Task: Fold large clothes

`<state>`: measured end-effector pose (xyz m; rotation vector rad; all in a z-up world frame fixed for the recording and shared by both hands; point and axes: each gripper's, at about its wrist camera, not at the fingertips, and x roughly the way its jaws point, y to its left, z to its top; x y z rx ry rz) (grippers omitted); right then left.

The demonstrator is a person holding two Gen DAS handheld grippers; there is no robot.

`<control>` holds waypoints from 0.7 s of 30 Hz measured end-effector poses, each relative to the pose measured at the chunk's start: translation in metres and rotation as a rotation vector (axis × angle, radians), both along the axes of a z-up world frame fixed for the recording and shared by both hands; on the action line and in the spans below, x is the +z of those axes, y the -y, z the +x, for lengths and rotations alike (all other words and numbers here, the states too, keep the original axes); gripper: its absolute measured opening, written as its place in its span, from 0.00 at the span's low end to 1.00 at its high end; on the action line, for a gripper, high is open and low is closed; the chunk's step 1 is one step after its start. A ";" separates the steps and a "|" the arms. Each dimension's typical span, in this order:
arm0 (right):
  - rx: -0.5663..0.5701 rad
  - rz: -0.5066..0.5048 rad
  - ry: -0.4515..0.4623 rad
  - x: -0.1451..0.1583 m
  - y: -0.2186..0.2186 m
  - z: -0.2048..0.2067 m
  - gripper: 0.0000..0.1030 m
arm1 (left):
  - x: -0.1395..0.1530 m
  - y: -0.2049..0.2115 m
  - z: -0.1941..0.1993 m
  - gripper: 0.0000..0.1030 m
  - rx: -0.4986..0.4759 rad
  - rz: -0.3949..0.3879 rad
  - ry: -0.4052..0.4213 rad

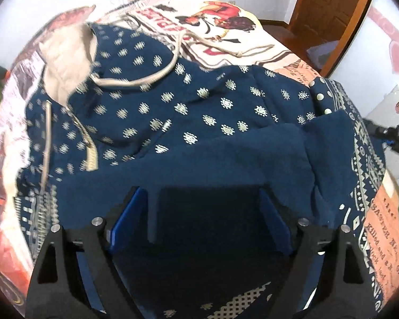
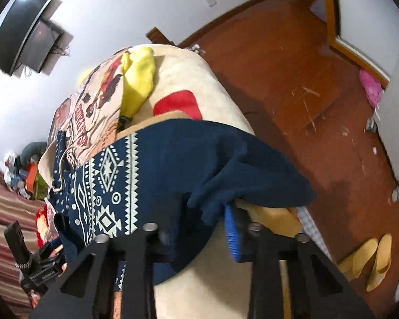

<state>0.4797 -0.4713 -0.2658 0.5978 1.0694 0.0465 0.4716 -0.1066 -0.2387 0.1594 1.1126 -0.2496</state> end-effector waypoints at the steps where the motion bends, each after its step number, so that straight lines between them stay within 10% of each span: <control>1: 0.010 -0.015 0.018 0.006 -0.004 0.000 0.13 | 0.004 0.000 -0.003 0.84 -0.002 0.016 0.021; 21: 0.281 -0.087 0.465 0.183 -0.148 -0.028 0.07 | 0.117 -0.069 -0.075 0.84 0.058 -0.026 0.322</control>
